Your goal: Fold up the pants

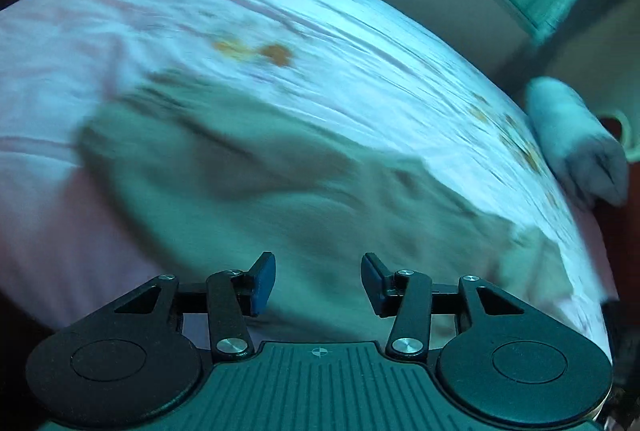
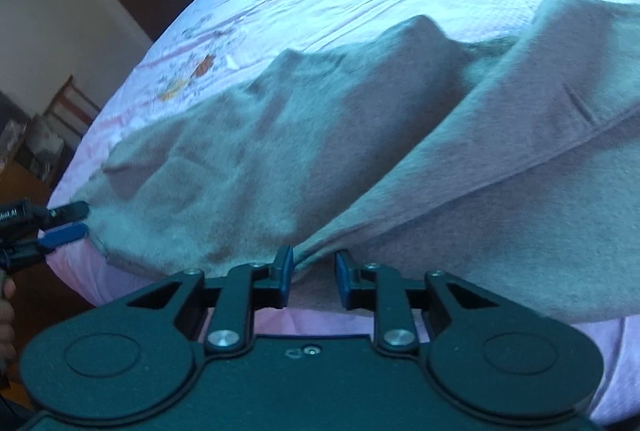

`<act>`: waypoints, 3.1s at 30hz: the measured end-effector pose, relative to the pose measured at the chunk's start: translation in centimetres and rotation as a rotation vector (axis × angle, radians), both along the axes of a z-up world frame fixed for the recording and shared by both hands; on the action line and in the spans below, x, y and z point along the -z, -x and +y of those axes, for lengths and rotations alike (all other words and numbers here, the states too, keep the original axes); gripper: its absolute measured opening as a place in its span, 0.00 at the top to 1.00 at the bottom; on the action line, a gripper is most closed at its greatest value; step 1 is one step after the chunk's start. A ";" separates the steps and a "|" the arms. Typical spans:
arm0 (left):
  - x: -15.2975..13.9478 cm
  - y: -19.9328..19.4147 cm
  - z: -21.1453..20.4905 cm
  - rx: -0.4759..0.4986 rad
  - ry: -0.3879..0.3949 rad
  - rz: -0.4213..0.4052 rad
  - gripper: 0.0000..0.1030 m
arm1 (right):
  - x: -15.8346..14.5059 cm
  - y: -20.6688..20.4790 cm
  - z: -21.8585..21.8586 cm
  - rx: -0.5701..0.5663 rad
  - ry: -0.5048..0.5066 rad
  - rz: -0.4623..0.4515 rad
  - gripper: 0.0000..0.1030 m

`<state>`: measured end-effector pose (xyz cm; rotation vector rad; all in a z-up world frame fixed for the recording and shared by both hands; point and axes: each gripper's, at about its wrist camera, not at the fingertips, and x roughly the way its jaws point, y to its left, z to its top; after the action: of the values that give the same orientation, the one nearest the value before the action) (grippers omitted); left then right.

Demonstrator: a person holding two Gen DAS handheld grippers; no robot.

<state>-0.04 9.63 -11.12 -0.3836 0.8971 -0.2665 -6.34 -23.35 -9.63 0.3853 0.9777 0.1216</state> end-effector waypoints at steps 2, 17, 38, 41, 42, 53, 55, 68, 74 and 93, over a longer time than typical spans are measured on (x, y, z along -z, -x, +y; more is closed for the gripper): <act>0.0 0.3 -3.5 0.102 -0.023 0.001 0.54 | -0.2 0.3 -0.8 0.016 0.002 -0.002 0.85; 3.6 3.0 -16.5 0.267 -0.343 0.030 0.56 | 0.3 1.3 -8.8 0.238 0.001 0.030 0.71; 3.9 3.0 -14.8 0.036 -0.476 0.004 0.56 | 3.8 -1.6 -19.7 0.667 -0.339 0.060 0.91; 4.0 3.0 -14.9 0.048 -0.478 0.003 0.56 | 3.8 -1.2 -19.8 0.657 -0.349 0.038 0.99; 4.1 2.6 -15.0 0.049 -0.479 0.003 0.56 | 3.4 -0.9 -19.8 0.646 -0.334 0.015 1.00; 4.2 2.0 -14.7 0.077 -0.470 -0.002 0.56 | -4.5 6.3 -16.3 0.485 0.018 -0.203 1.00; 4.3 2.1 -14.7 0.081 -0.471 -0.009 0.56 | -4.2 6.8 -16.0 0.476 0.029 -0.189 1.00; 4.3 2.1 -14.6 0.075 -0.460 -0.008 0.56 | 1.9 4.0 -15.4 0.546 -0.325 0.018 0.83; 4.3 2.1 -14.5 0.074 -0.456 -0.007 0.56 | 1.7 3.2 -15.5 0.556 -0.245 -0.023 1.00; 4.2 2.3 -14.5 0.095 -0.459 -0.021 0.54 | 2.2 8.8 -13.2 0.507 -0.100 0.005 0.96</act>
<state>-2.29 -4.83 -15.30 0.0871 0.9273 -0.1441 -15.12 -36.59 -11.87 0.7140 0.8547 -0.2913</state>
